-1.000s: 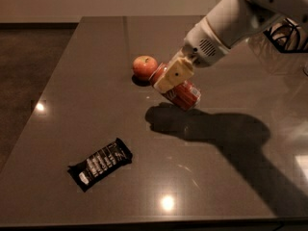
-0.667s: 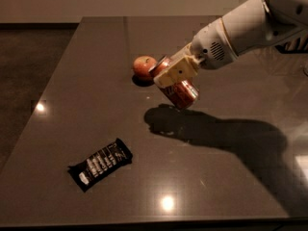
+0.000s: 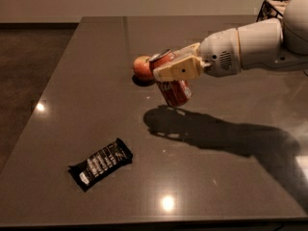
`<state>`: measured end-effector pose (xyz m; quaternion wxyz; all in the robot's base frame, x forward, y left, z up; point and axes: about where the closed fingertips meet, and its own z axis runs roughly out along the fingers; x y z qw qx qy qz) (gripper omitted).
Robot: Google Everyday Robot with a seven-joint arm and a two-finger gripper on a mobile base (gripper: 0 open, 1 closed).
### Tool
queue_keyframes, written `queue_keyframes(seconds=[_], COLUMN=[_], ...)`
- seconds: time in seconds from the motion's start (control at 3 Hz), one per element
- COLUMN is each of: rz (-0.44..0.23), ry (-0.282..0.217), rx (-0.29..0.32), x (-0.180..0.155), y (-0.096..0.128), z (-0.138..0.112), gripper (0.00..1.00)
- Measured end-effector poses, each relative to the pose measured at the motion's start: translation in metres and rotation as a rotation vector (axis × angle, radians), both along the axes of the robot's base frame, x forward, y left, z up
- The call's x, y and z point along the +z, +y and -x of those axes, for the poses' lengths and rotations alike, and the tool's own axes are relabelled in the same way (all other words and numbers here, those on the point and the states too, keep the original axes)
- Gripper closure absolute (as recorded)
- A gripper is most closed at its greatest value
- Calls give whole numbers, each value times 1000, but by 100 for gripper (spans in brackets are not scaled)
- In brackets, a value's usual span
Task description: Place coke can upright
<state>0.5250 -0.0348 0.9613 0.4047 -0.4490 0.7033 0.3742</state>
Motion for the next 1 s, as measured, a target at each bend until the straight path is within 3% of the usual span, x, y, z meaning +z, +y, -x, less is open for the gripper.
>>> queue_keyframes(seconds=[1.0], rz=[-256], ry=[-140], rx=[-39], x=[-7], y=[4], z=[4], gripper=[100])
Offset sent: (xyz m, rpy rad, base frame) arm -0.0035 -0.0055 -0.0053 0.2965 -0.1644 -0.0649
